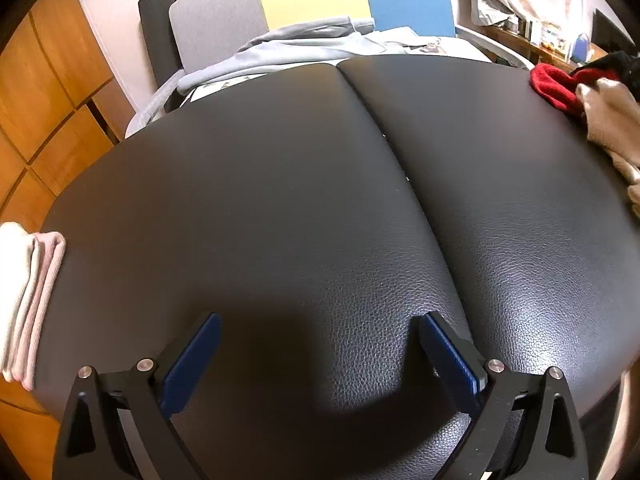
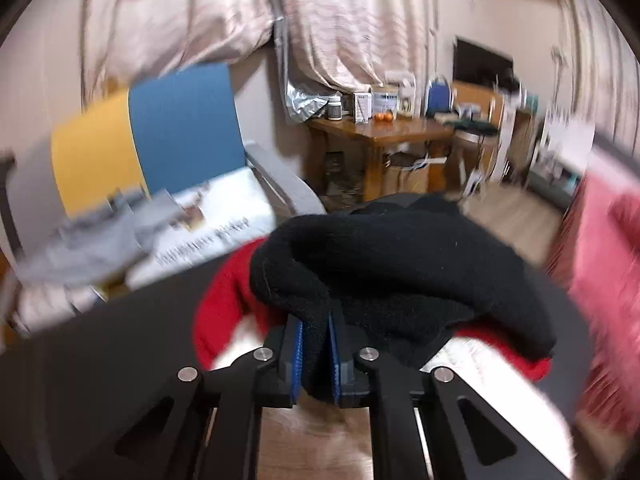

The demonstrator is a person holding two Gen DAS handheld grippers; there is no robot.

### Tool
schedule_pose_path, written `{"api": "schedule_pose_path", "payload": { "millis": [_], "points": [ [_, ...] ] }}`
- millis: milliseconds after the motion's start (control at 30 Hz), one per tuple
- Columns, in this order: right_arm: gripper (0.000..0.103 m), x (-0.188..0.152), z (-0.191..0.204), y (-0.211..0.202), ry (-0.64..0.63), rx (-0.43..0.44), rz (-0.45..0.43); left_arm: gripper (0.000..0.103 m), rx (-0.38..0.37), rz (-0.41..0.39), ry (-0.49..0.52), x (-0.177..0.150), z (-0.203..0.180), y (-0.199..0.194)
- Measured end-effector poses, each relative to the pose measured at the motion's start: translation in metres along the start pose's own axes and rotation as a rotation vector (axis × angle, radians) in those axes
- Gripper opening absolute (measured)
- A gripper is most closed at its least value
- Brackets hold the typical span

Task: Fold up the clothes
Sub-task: 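Grasp the black sweater with the right gripper and lift it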

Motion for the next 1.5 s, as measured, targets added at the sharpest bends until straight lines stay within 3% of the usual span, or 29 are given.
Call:
{"api": "schedule_pose_path", "payload": {
  "millis": [200, 333, 400, 467, 500, 533, 600, 733, 900, 1033, 1100, 1133, 1200, 1300, 1367, 1467, 1500],
  "points": [
    [0.005, 0.036, -0.019, -0.033, 0.191, 0.192, -0.039, 0.100, -0.023, 0.001, -0.034, -0.009, 0.004, -0.009],
    [0.000, 0.066, -0.020, -0.070, 0.280, 0.376, -0.102, 0.100, -0.031, 0.001, -0.062, -0.010, 0.005, -0.014],
    [0.000, 0.079, -0.012, -0.089, 0.270, 0.384, -0.123, 0.100, -0.026, 0.003, -0.080, -0.007, -0.002, -0.016],
    [0.005, 0.088, -0.003, -0.100, 0.222, 0.293, -0.126, 0.100, -0.032, 0.004, -0.089, -0.008, -0.003, -0.019],
    [0.023, 0.089, 0.003, -0.099, 0.181, 0.270, -0.109, 0.100, -0.029, 0.000, -0.094, -0.008, -0.003, -0.021],
    [0.032, 0.089, 0.010, -0.097, 0.139, 0.245, -0.091, 0.100, -0.023, 0.000, -0.094, -0.010, -0.002, -0.023],
    [0.036, 0.075, 0.018, -0.085, 0.044, 0.153, -0.042, 0.100, -0.027, -0.004, -0.097, -0.013, 0.001, -0.026],
    [0.039, 0.040, 0.031, -0.046, -0.094, 0.045, 0.070, 0.100, -0.013, 0.007, -0.101, -0.018, 0.008, -0.025],
    [0.039, 0.016, 0.032, -0.001, -0.220, -0.104, 0.133, 0.100, 0.002, 0.031, -0.107, -0.017, 0.012, -0.017],
    [0.038, 0.012, 0.022, 0.023, -0.145, -0.147, 0.142, 0.100, 0.012, 0.036, -0.097, -0.016, 0.011, -0.015],
    [0.014, 0.019, 0.007, 0.021, 0.013, -0.069, 0.098, 0.100, 0.015, 0.039, -0.091, -0.016, 0.011, -0.014],
    [0.008, 0.022, -0.004, 0.021, 0.115, 0.012, 0.089, 0.100, 0.022, 0.041, -0.088, -0.017, 0.011, -0.014],
    [0.006, 0.023, -0.025, 0.023, 0.335, 0.163, 0.091, 0.100, 0.026, 0.045, -0.087, -0.019, 0.012, -0.013],
    [0.005, 0.028, -0.048, 0.013, 0.527, 0.346, 0.053, 0.100, 0.024, 0.049, -0.096, -0.017, 0.013, -0.012],
    [0.005, 0.043, -0.052, -0.003, 0.569, 0.466, 0.003, 0.100, 0.021, 0.047, -0.099, -0.015, 0.013, -0.012],
    [0.005, 0.066, -0.045, -0.033, 0.541, 0.570, -0.049, 0.100, 0.018, 0.033, -0.091, -0.011, 0.011, -0.014],
    [0.000, 0.072, -0.043, -0.041, 0.547, 0.625, -0.061, 0.100, 0.021, 0.032, -0.089, -0.005, 0.011, -0.015]
  ]
}}
Point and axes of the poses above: each gripper's, at about its wrist camera, not at the fingertips, and y roughly the way its jaws point, z to its left, x to its top, the point moved 2 cm from there along y, roughly the way its jaws point, and after that the axes turned 6 degrees about -z, right-handed, at the moved point
